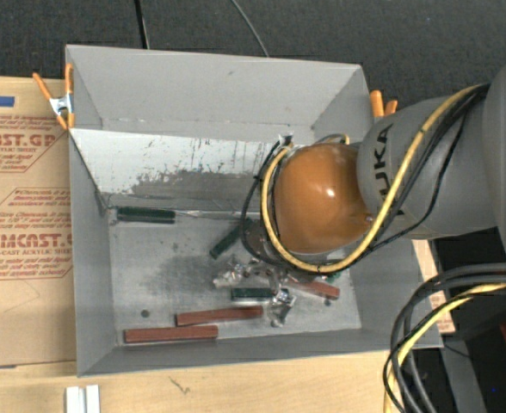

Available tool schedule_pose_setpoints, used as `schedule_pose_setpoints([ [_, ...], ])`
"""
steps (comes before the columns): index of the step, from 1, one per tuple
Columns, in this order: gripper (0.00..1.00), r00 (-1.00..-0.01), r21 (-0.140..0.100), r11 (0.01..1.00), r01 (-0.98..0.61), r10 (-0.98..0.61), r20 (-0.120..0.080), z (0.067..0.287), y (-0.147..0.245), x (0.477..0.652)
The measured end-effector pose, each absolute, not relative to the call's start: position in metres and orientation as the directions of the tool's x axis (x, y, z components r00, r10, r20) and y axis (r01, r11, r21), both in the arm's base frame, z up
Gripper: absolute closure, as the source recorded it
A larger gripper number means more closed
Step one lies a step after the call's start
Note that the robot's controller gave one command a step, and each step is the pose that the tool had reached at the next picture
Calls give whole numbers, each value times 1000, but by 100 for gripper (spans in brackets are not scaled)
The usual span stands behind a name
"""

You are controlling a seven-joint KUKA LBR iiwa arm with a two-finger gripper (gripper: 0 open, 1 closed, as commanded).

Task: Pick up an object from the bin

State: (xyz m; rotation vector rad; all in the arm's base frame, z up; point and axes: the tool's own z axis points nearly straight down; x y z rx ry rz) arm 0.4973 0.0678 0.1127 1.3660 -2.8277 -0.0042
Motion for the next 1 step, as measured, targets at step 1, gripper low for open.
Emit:
schedule_pose_setpoints([
  [1,100,-343,-3,343,-939,-939,-7,77,42,538],
])
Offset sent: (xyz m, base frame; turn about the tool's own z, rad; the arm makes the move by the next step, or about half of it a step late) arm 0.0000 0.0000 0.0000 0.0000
